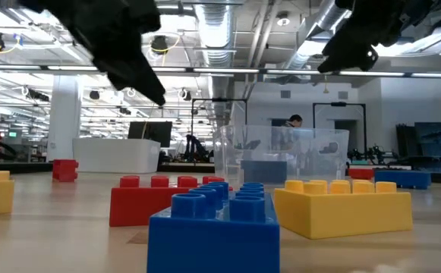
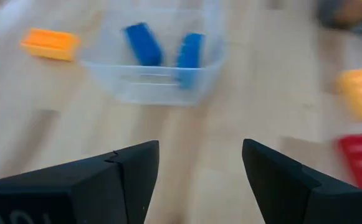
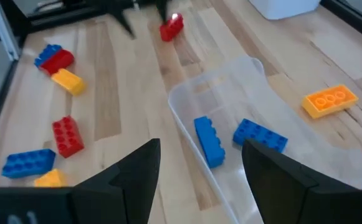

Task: Sort & place blocks by color
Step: Put the red game piece into the white bin, then put the blue game piece into the transparent bin

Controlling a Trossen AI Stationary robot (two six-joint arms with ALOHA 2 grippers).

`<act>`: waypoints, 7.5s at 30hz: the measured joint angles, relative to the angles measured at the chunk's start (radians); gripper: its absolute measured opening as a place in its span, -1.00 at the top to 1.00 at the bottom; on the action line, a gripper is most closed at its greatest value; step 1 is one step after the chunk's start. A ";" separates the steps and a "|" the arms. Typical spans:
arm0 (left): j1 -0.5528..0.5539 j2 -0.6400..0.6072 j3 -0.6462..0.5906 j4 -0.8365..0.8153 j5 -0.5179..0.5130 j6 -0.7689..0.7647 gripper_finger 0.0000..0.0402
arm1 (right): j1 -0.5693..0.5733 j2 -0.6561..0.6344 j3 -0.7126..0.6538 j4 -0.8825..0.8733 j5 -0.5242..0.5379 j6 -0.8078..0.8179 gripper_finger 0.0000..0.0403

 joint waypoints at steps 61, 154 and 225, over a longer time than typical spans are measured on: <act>-0.160 -0.490 -0.406 0.890 -0.255 0.414 0.16 | -0.816 0.024 -0.157 -0.236 0.032 0.171 -0.10; 0.197 0.147 -0.239 1.269 0.135 0.103 -0.50 | -0.192 0.456 0.126 0.738 -0.245 -0.194 0.26; 0.828 -0.317 -0.240 0.295 -0.131 0.095 -0.36 | -0.283 0.455 0.126 0.478 -0.242 -0.099 -0.10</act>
